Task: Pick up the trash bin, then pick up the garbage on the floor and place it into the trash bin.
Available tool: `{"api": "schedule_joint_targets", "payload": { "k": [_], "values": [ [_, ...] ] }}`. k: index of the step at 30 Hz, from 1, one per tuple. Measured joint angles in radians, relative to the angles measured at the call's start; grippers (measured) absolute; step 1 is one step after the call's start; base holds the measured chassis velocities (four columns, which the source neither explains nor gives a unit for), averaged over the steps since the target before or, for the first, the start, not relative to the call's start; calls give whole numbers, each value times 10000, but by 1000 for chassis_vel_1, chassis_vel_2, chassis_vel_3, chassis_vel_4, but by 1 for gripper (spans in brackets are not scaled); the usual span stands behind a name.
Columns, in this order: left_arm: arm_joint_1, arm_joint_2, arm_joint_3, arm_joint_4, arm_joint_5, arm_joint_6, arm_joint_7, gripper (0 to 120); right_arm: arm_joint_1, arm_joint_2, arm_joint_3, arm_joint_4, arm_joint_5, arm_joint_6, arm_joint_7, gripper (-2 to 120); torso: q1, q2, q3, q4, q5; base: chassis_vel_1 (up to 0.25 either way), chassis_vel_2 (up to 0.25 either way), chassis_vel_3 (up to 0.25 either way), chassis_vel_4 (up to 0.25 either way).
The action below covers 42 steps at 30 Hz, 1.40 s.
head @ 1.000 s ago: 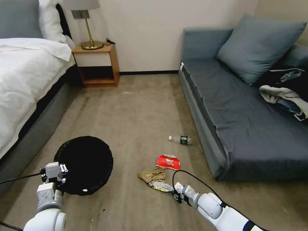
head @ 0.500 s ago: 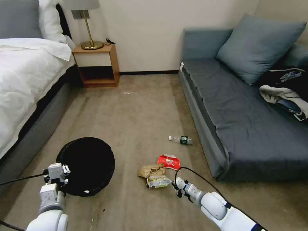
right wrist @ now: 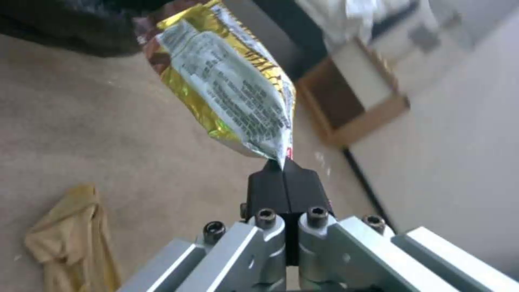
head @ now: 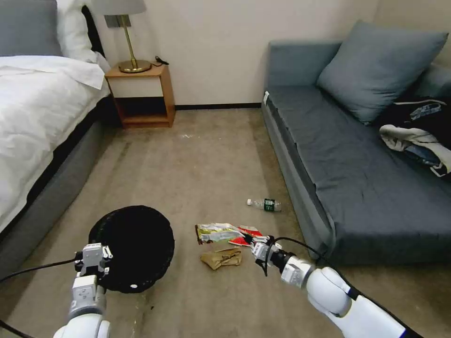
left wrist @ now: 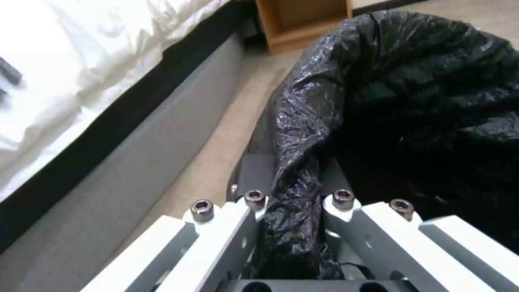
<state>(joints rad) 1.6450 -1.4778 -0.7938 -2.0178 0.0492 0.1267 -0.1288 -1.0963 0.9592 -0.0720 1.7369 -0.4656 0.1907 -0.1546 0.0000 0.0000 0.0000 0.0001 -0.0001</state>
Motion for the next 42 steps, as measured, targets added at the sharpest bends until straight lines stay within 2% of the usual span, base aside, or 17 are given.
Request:
{"api": "schedule_joint_targets", "payload": {
  "k": [6, 10, 17, 22, 32, 34, 35, 38, 39, 41, 42],
  "values": [
    [-101, -195, 143, -14, 59, -44, 130, 7, 719, 309, -839, -282, -398, 29, -52, 0, 0, 0, 0, -1, 0, 0, 0, 0, 0],
    [-245, -331, 342, -96, -200, 123, 279, 7, 1279, 618, -1420, -662, -498, 141, -127, 0, 0, 0, 1, 0, 1, 0, 0, 0, 0],
    [-510, -610, 1042, 151, -820, 287, 473, 7, 2181, 1237, -2046, -1574, -1294, 837, 309, 0, 0, 0, 1, -2, -2, 0, 0, 0, 0],
    [-636, -740, 1322, 257, -1183, 217, 633, 7, 2617, 1512, -2353, -2121, -1622, 1192, 539, 0, 0, 0, 1, -1, 0, 0, 0, 0, 0],
    [-747, -773, 1422, 307, -1191, 198, 776, 7, 2899, 1762, -2428, -2484, -2281, 1603, 789, 0, 0, 0, 1, -1, 1, 0, 0, 0, 0],
    [-748, -769, 1434, 312, -1188, 195, 812, 7, 2908, 1791, -2447, -2499, -2235, 1650, 949, 11, 0, 0, 1, -1, 1, 0, 0, 0, 0],
    [-748, -769, 1434, 312, -1188, 195, 812, 7, 2908, 1791, -2447, -2499, -2235, 1650, 949, 11, 0, 0, 1, -1, 1, 0, 0, 0, 0],
    [-745, -750, 1421, 312, -1183, 192, 828, 7, 2870, 1798, -2447, -2506, -2014, 1846, 982, 25, 1, 0, 1, -1, 1, 0, 0, 0, 0],
    [-745, -750, 1421, 312, -1183, 192, 828, 7, 2870, 1798, -2447, -2506, -2014, 1846, 982, 25, 1, 0, 1, -1, 1, 0, 0, 0, 0],
    [-719, -744, 1415, 312, -1181, 183, 832, 7, 2800, 1792, -2444, -2504, -1840, 1945, 983, 35, 0, 0, 1, -1, 1, 0, 0, 0, 0],
    [-719, -744, 1415, 312, -1181, 183, 832, 7, 2800, 1792, -2444, -2504, -1840, 1945, 983, 35, 0, 0, 1, -1, 1, 0, 0, 0, 0]
  ]
}}
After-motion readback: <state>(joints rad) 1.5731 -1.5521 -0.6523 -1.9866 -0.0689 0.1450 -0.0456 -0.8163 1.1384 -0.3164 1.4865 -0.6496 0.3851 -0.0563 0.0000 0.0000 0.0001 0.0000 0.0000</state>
